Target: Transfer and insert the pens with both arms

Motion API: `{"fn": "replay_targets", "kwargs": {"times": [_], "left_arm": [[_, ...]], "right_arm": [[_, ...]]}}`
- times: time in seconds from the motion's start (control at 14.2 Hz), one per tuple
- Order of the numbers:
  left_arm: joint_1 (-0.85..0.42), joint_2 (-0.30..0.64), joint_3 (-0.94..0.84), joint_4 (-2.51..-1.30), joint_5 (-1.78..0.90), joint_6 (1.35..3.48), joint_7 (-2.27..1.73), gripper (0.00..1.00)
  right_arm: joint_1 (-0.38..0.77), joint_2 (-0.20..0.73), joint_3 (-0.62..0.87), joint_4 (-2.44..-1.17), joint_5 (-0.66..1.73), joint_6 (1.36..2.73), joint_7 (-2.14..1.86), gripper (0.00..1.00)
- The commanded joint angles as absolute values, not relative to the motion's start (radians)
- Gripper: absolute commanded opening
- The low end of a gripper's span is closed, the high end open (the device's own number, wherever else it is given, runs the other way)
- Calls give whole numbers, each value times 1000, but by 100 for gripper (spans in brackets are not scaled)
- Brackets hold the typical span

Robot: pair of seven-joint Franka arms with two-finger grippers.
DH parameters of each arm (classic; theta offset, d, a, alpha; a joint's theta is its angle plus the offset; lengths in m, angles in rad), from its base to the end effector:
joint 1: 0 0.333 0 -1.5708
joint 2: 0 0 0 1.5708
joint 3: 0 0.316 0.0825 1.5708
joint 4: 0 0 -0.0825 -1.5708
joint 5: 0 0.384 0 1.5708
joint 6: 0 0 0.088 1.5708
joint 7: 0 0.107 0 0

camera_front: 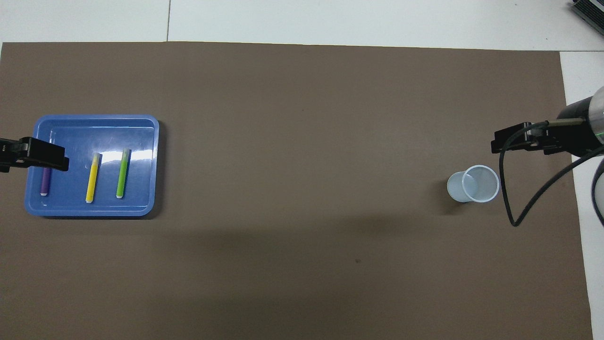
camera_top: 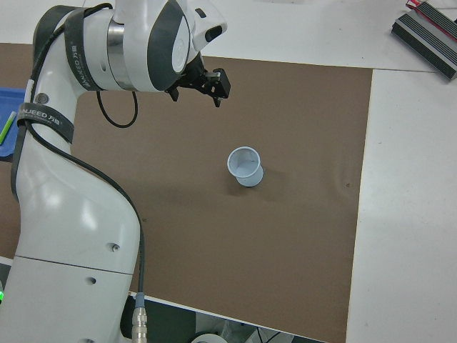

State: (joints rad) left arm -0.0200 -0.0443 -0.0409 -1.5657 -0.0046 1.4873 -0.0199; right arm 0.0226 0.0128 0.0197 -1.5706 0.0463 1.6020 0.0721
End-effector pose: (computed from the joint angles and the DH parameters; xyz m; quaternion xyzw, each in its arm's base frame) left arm 0.5311 -0.0335 0.6437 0.9996 -0.0206 -0.0171 0.0007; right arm 0.5608 0.0285 0.6203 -0.9996 0.0154 -0.0080 0.0238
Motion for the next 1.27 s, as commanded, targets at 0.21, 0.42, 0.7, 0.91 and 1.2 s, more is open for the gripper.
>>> {"fn": "replay_targets", "kwargs": {"times": [0.21, 0.42, 0.7, 0.91, 1.2], "left_arm": [[-29, -57, -26, -1575, -15, 1477, -9, 100], [-20, -52, -26, -1572, -15, 1477, -8, 100], [-20, -52, -26, -1572, -15, 1491, -6, 100], [-6, -54, -25, -1575, -26, 1502, -6, 100], [34, -54, -25, -1603, -29, 1574, -5, 100]], "right_arm": [[15, -2, 23, -1580, 63, 1595, 63, 100], [15, -2, 23, -1580, 63, 1595, 61, 100], [14, -2, 23, -1580, 63, 1595, 61, 100], [14, -2, 23, -1580, 63, 1595, 61, 100], [15, -2, 23, -1580, 63, 1595, 63, 100]]}}
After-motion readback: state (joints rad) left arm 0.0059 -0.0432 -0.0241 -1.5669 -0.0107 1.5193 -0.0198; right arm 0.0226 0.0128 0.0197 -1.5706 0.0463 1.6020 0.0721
